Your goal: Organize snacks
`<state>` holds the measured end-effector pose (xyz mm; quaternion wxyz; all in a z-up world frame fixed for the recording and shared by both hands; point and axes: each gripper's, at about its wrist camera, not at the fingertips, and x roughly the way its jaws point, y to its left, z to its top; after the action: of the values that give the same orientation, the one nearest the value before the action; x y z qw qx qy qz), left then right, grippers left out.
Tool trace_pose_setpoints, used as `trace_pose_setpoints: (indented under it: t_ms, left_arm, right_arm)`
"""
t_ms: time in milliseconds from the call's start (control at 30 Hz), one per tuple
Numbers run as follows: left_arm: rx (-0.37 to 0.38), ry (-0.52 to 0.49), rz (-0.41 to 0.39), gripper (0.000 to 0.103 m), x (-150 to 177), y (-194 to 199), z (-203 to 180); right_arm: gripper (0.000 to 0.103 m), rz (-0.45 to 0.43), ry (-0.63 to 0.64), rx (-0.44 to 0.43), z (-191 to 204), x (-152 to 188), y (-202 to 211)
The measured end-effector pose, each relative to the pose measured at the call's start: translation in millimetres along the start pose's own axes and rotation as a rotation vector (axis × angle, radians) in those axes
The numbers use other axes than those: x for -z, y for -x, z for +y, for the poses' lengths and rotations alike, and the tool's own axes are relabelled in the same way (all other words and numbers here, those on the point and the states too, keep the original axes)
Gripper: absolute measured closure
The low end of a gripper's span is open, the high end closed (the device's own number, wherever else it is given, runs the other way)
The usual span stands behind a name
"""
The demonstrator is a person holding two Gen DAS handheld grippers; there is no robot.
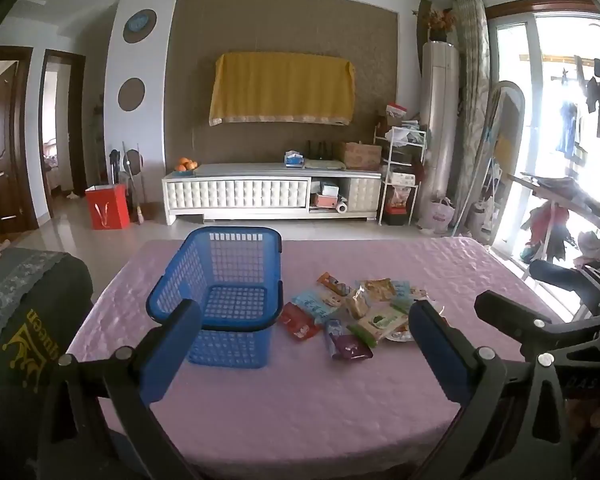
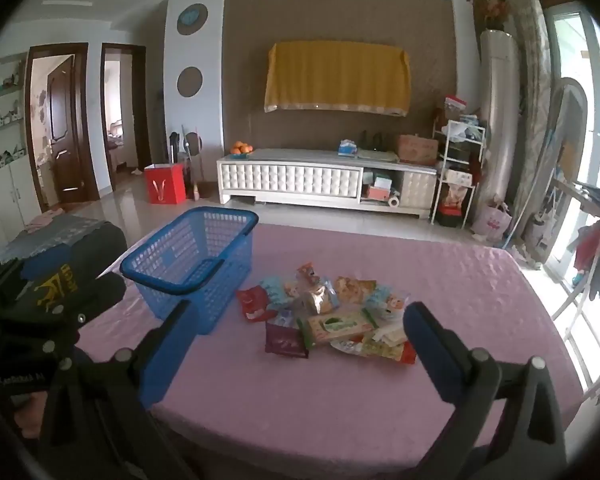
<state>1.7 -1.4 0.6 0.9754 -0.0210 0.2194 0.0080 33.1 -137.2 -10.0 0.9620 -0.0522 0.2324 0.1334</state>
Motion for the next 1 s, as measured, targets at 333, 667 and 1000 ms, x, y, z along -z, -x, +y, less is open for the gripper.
trace_pose_setpoints:
  t_ms: [333, 667, 1000]
  left_arm:
    - [0.033, 0.020, 0.004, 0.000, 1.5, 1.4, 4.3]
    - [0.039, 0.017, 0.015, 0.000, 4.2, -4.0, 4.1]
    - [0.040, 0.017, 0.016, 0.000, 4.0, -4.0, 4.7]
  right_arm:
    - [0.000, -0.009, -0.011, -0.015, 2.3, 1.0, 1.7]
    - [0.000, 0.008, -0.019, -0.032, -0.7, -0.2, -4.2]
    - [0.000, 0.016, -0.028, -0.051, -3.2, -0.7, -4.1]
